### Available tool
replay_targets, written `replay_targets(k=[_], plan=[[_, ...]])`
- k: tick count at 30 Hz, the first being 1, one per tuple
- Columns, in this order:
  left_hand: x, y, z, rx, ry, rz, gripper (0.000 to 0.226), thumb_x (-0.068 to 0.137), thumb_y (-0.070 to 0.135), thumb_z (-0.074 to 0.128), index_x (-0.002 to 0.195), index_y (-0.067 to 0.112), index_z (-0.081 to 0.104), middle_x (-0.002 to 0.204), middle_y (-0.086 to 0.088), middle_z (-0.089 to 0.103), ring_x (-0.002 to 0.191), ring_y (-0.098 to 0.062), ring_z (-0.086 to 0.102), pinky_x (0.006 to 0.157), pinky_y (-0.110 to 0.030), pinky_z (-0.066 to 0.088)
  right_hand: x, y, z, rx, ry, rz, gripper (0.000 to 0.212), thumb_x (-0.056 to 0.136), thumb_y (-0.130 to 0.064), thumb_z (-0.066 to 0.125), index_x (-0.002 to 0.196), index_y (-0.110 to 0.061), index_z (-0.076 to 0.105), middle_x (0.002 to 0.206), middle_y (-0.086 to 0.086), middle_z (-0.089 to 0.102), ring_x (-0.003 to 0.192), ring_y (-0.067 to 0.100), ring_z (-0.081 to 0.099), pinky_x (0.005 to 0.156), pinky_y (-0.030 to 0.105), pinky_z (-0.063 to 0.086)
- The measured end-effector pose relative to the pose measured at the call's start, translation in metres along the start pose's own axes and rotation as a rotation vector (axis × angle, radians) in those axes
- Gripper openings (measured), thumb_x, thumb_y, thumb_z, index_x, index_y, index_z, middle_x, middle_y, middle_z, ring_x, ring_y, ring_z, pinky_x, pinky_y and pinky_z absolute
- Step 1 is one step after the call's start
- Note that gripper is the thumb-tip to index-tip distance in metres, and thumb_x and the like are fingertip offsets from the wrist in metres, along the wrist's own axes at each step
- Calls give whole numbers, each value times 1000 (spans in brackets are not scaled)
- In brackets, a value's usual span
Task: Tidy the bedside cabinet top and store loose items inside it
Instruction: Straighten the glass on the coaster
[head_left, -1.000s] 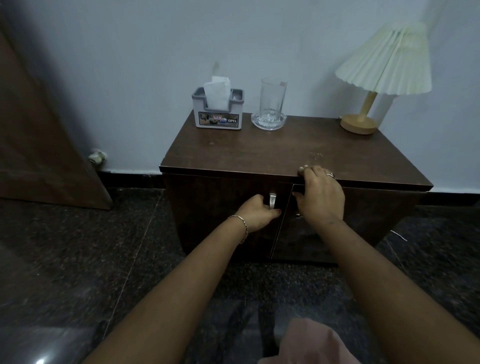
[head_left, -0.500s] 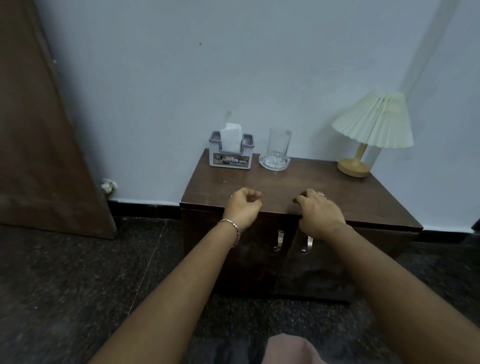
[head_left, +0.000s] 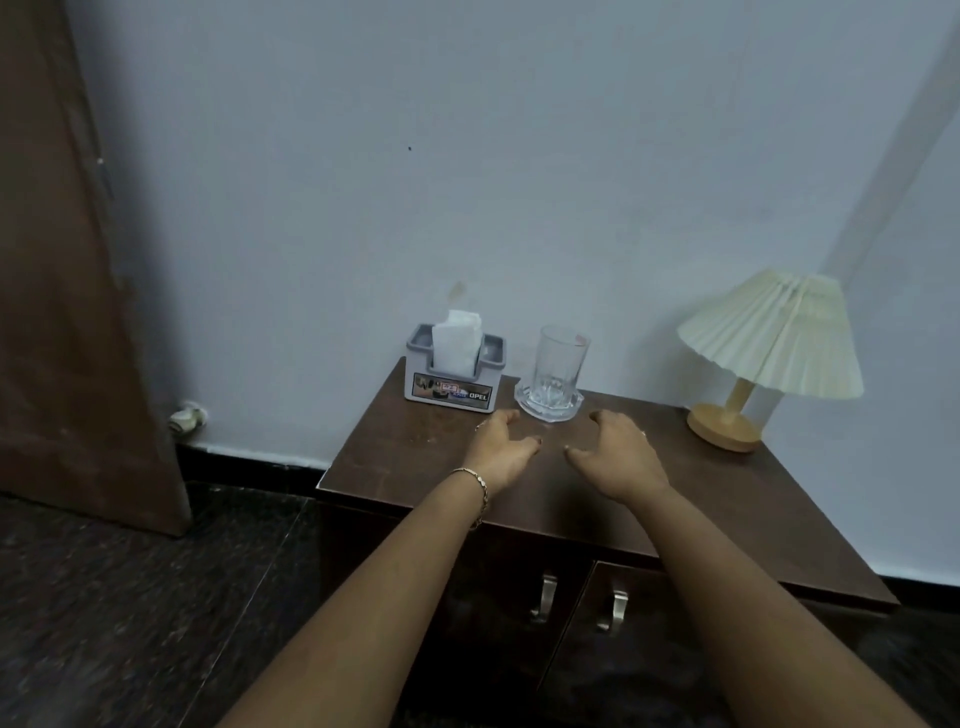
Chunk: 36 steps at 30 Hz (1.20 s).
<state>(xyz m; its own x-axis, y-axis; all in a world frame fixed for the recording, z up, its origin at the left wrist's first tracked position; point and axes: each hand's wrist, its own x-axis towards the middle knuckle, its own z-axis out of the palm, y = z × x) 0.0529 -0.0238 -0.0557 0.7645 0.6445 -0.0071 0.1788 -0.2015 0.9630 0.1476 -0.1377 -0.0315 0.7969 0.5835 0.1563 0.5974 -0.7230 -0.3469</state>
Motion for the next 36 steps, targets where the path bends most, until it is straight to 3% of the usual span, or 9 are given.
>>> replay_targets(k=[5, 10, 14, 18, 20, 23, 30, 33, 36], plan=[[38, -8, 17, 136, 15, 48, 57, 92, 17, 55, 143, 5, 32, 152, -13, 29, 142, -23, 25, 116, -26, 20, 45, 19, 22, 136, 59, 64, 65, 81, -39, 69, 132, -5, 47, 140, 13, 49, 131, 30, 45, 103, 35, 38], [71, -9, 45, 117, 74, 28, 70, 84, 21, 61, 144, 6, 28, 153, -19, 26, 144, -29, 21, 119, -39, 21, 81, 29, 38, 329, 60, 66, 78, 69, -43, 80, 128, -2, 50, 134, 14, 55, 125, 29, 50, 97, 34, 42], [96, -6, 52, 101, 92, -22, 71, 91, 15, 53, 148, 1, 12, 157, -18, 8, 147, -29, 8, 120, -33, 11, 97, 30, 55, 442, 120, 18, 64, 63, -42, 83, 114, -10, 62, 118, 11, 66, 113, 29, 60, 93, 36, 49], [113, -8, 55, 75, 115, -57, 58, 90, 15, 51, 141, 0, 26, 149, -19, 30, 141, -30, 28, 116, -39, 25, 107, 29, 64, 467, 133, 10, 57, 60, -47, 79, 106, -18, 61, 108, 3, 69, 105, 24, 63, 80, 28, 48], [117, -10, 57, 68, 137, -60, 47, 88, 14, 50, 133, 2, 39, 138, -16, 46, 131, -30, 44, 110, -41, 36, 110, 30, 66, 478, 138, 19, 62, 58, -49, 79, 107, -16, 60, 108, 2, 68, 105, 23, 62, 79, 27, 47], [118, -11, 57, 69, 166, -37, 37, 89, 10, 49, 124, -2, 48, 129, -19, 50, 123, -32, 50, 104, -38, 42, 110, 32, 66, 524, 143, 27, 67, 53, -48, 83, 108, -16, 61, 108, 2, 68, 104, 22, 63, 84, 31, 51], [121, -17, 59, 138, 90, 24, 46, 79, 22, 45, 121, 10, 59, 124, -14, 60, 116, -28, 56, 102, -42, 46, 112, 60, 58, 768, 63, 41, 71, 49, -15, 92, 114, -16, 63, 100, -4, 69, 99, 16, 66, 93, 35, 52], [115, -13, 61, 158, 21, 61, 37, 89, 11, 44, 123, 10, 61, 121, -11, 66, 115, -24, 59, 104, -37, 45, 118, 75, 57, 826, 1, 52, 83, 45, -11, 91, 122, -17, 59, 111, -1, 70, 102, 16, 66, 98, 37, 51], [113, -11, 64, 176, -26, 77, 38, 94, 7, 44, 130, 10, 55, 125, -6, 63, 118, -19, 57, 106, -30, 41, 122, 85, 52, 835, -51, 41, 81, 58, 6, 84, 131, -8, 53, 118, 5, 67, 104, 15, 65, 93, 25, 49]])
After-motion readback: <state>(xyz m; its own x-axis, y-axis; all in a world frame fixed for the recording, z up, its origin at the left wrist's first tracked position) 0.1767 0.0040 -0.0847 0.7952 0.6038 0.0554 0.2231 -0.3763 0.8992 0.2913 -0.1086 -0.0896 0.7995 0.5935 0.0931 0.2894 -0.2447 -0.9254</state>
